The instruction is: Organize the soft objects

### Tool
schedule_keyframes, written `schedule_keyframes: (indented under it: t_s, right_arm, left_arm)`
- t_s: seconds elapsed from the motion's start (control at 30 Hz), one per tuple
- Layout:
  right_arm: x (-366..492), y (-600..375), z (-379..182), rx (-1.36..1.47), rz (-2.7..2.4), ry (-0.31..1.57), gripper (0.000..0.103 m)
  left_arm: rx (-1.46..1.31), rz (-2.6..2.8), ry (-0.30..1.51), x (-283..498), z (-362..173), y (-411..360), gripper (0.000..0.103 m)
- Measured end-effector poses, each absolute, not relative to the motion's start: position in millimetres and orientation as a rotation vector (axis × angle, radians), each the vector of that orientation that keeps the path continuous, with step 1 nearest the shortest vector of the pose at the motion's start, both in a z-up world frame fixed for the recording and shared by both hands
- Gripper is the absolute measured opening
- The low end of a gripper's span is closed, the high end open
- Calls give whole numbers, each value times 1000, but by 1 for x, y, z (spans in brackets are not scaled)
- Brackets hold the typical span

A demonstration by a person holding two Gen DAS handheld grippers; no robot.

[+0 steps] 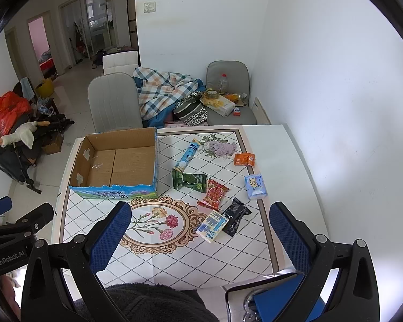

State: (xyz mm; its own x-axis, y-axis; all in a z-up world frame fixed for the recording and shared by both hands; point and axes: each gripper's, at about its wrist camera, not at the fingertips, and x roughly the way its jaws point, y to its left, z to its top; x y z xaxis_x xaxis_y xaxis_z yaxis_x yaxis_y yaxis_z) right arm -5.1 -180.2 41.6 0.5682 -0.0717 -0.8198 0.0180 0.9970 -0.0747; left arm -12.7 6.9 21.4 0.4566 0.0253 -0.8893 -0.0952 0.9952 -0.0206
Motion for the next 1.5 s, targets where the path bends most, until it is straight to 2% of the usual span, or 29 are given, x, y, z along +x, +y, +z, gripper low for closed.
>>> schedule_keyframes:
  t_s: [0.37, 0.53, 0.7, 0.93, 1.13, 1.27, 1.37, 1.4, 1.47, 1.5]
  right_arm:
    - [-2, -178, 40, -45, -46, 974, 103]
    - [15, -199, 12, 13, -74, 1051, 103]
    - [43, -249, -47, 96, -149, 1191, 103]
    - [63, -336, -168, 234, -255, 1390, 103]
    - [71, -398, -271, 335, -358, 1512, 103]
    - [69, -422, -310, 371, -405, 1559, 103]
    - [65, -430, -328, 402, -410, 1588, 103]
    - [66, -431, -332, 408, -407, 1593, 103]
    - [67, -433, -340, 421, -405, 1605, 103]
    - [69, -433, -344, 434, -400, 1611, 103]
  left_arm:
    - [-68, 64, 1099, -4, 16, 7, 103]
    - [-35, 35, 1106, 24, -8, -5, 103]
    - [100, -84, 1194, 67, -70, -47, 103]
    - [223, -329, 1384, 112, -184, -147, 103]
    - [349, -440, 1567, 137, -304, -239, 103]
    - [446, -438, 1667, 143, -370, -273, 103]
    - [469, -435, 1691, 144, -399, -284, 94]
    - [466, -442, 1700, 145, -406, -287, 86]
    - [464, -440, 1725, 142, -418, -285, 64]
    - [441, -425, 1741, 142, -421, -278, 63]
